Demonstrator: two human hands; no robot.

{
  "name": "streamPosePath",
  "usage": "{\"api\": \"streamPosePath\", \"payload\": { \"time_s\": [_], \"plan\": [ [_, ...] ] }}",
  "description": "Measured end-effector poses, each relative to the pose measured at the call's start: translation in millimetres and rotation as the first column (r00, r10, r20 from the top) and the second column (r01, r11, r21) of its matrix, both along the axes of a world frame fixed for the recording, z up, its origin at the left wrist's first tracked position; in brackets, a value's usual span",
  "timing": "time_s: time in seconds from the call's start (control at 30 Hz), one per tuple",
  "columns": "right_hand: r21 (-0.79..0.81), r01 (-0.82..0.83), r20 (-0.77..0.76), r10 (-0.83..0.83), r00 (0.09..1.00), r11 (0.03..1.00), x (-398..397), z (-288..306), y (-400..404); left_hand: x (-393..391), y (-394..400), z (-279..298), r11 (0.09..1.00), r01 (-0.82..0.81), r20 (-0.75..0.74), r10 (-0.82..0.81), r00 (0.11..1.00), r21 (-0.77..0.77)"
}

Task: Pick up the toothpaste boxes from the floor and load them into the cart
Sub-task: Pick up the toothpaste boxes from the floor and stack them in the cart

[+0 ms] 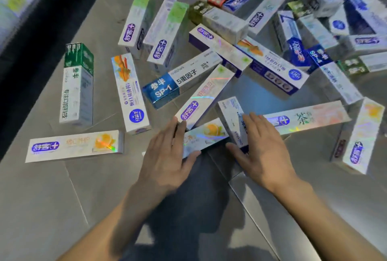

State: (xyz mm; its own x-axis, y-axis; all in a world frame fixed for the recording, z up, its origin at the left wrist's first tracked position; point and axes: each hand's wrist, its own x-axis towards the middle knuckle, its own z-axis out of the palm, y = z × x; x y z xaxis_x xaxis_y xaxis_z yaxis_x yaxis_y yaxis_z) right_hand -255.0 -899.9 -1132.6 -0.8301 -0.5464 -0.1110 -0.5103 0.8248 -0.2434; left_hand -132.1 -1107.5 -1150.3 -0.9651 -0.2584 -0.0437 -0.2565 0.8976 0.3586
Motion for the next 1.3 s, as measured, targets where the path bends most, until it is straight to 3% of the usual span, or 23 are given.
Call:
{"api": "streamPosePath", "payload": {
  "time_s": [0.23,0.4,0.53,0.67,0.73,0.8,0.87,0.97,1.1,1.3],
  "plan": [
    [0.048,-0.026,-0.054,0.028,0.998,0.999,27,-10,8,21,13,-11,0.992,-0.024,0.027,0.027,0.999,-0.121],
    [0.069,-0.009,-0.081,0.014,0.997,0.998,40,-6,9,10,22,10,0.979,-0.203,0.224,0.191,0.956,0.031],
    [0.016,0.006,0.002,-0.006,1.000,1.000,54,-6,9,11,34,21,0.944,-0.308,0.275,0.266,0.924,0.120],
    [-0.030,0.058,0.230,-0.050,0.972,0.998,67,5,13,23,37,27,0.896,-0.374,0.251,0.315,0.915,0.239],
    [-0.110,0.113,0.263,-0.081,0.961,0.987,69,7,14,25,37,32,0.875,-0.386,0.238,0.324,0.916,0.291],
    [-0.199,0.268,0.335,-0.191,0.923,0.943,64,5,9,24,37,36,0.837,-0.407,0.224,0.346,0.911,0.366],
    [-0.184,0.410,0.424,-0.304,0.853,0.894,55,2,0,24,39,38,0.777,-0.441,0.208,0.389,0.897,0.448],
    [-0.133,0.458,0.424,-0.367,0.828,0.879,43,-4,-11,23,43,37,0.694,-0.456,0.190,0.429,0.883,0.557],
    [-0.235,0.493,0.425,-0.367,0.827,0.838,42,4,-14,17,42,40,0.652,-0.453,0.188,0.435,0.880,0.608],
    [-0.455,0.605,0.667,-0.201,0.718,0.653,45,83,-26,-7,30,99,0.468,-0.397,0.131,0.503,0.854,0.790]
  ]
}}
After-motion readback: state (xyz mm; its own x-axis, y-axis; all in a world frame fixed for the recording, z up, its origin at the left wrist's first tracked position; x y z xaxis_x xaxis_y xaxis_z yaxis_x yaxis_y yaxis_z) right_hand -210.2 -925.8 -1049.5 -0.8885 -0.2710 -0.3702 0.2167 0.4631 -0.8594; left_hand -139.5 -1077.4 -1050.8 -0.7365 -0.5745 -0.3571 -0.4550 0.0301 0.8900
